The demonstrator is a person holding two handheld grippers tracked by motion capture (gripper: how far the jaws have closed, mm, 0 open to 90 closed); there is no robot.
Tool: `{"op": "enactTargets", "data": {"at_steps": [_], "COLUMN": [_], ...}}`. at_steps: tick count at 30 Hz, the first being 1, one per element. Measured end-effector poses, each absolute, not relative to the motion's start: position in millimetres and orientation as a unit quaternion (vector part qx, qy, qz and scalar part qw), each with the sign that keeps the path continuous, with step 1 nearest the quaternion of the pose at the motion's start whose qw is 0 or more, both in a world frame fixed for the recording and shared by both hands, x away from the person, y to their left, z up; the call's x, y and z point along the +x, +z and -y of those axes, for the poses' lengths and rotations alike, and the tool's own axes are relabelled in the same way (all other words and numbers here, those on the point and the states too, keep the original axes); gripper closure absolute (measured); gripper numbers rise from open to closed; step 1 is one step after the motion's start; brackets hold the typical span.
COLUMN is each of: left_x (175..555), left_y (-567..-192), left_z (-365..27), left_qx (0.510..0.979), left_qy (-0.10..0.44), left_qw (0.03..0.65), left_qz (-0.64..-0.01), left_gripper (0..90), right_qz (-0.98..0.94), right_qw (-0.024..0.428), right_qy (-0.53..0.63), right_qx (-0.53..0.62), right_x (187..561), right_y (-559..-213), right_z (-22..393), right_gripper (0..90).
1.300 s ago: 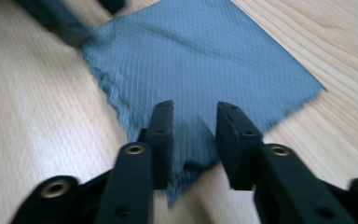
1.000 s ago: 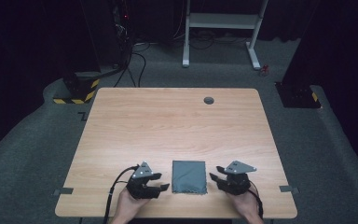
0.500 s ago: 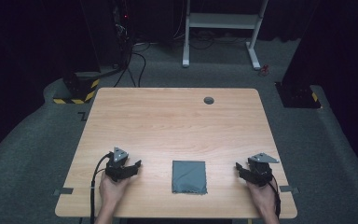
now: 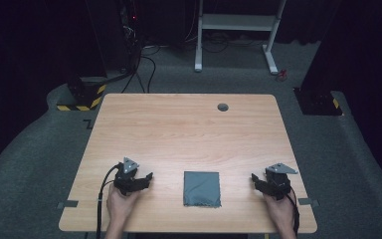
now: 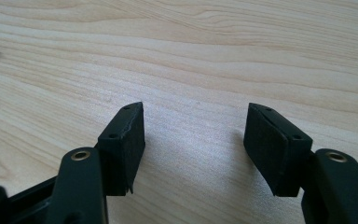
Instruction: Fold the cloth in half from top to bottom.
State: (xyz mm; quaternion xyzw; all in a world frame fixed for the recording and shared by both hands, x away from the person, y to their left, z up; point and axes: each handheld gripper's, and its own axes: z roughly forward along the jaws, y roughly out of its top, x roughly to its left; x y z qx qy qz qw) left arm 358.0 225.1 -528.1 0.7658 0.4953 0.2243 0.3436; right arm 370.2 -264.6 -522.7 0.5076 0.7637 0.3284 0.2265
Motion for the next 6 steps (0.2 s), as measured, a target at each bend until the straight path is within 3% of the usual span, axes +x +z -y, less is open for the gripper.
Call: {"op": "enactTargets", "data": {"at_steps": [6], "left_x": [358.1], "left_y": [-528.1], "left_z": [-225.1], "left_qx": [0.766], "left_qy": [0.224], "left_qw": [0.344], "left_qz": [-0.495], "left_gripper": [26.8], "right_qz": [-0.764], "right_qw": [0.227], "right_qy": [0.328], "right_qx": [0.508], "right_x": [370.1], "right_y": [-522.7], "right_z": [264.6], "right_gripper": [38.6]}}
